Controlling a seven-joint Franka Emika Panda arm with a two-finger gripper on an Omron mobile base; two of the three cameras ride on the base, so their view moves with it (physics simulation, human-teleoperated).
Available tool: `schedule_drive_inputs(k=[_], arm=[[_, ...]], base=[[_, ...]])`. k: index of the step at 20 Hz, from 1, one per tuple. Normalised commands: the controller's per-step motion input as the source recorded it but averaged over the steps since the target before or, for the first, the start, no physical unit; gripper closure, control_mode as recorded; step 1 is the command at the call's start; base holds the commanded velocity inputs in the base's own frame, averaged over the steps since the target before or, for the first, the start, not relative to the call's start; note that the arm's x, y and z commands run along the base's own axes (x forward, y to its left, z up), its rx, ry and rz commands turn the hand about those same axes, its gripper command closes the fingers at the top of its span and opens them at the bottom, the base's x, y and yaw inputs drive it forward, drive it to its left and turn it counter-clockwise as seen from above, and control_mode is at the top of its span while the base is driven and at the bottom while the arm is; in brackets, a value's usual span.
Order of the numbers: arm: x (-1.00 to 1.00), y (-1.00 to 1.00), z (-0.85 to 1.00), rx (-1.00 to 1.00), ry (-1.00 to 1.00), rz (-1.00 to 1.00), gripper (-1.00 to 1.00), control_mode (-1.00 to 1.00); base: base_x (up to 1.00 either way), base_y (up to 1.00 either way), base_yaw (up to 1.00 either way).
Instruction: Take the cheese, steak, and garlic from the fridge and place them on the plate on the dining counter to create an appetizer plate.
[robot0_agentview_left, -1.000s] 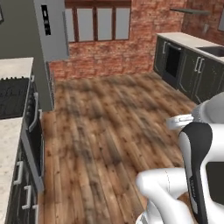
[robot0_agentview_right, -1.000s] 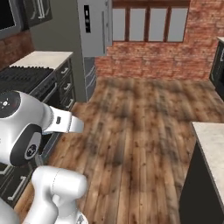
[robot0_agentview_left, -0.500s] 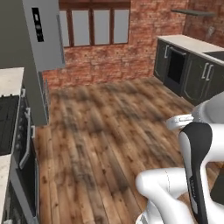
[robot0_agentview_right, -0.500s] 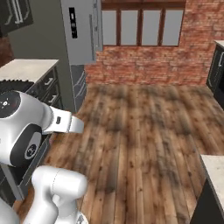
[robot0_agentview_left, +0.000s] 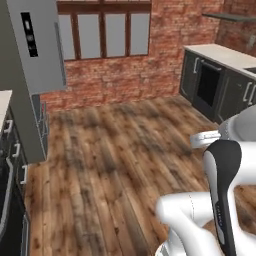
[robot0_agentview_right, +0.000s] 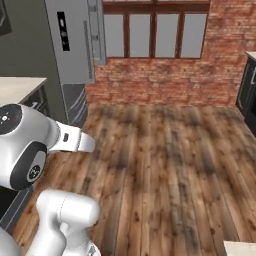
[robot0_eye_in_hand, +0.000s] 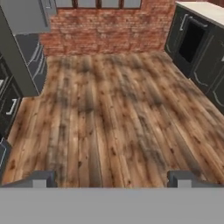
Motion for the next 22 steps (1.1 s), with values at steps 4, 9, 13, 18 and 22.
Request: schedule_drive_inputs(k=[4,9,13,18,22], arm=[[0.00,0.00,0.00,0.00,0.00,0.00,-1.00,1.00],[0.00,0.00,0.00,0.00,0.00,0.00,-1.00,1.00],[0.00,0.00,0.00,0.00,0.00,0.00,-1.00,1.00],[0.00,0.00,0.00,0.00,0.00,0.00,-1.00,1.00],[0.00,0.00,0.00,0.00,0.00,0.00,-1.00,1.00]], base=[[1.00,-0.65,0.11],[1.00,-0.50,0.32],[1.00,-0.34,0.43],[1.00,-0.41,0.51],[1.00,-0.56,0.54]])
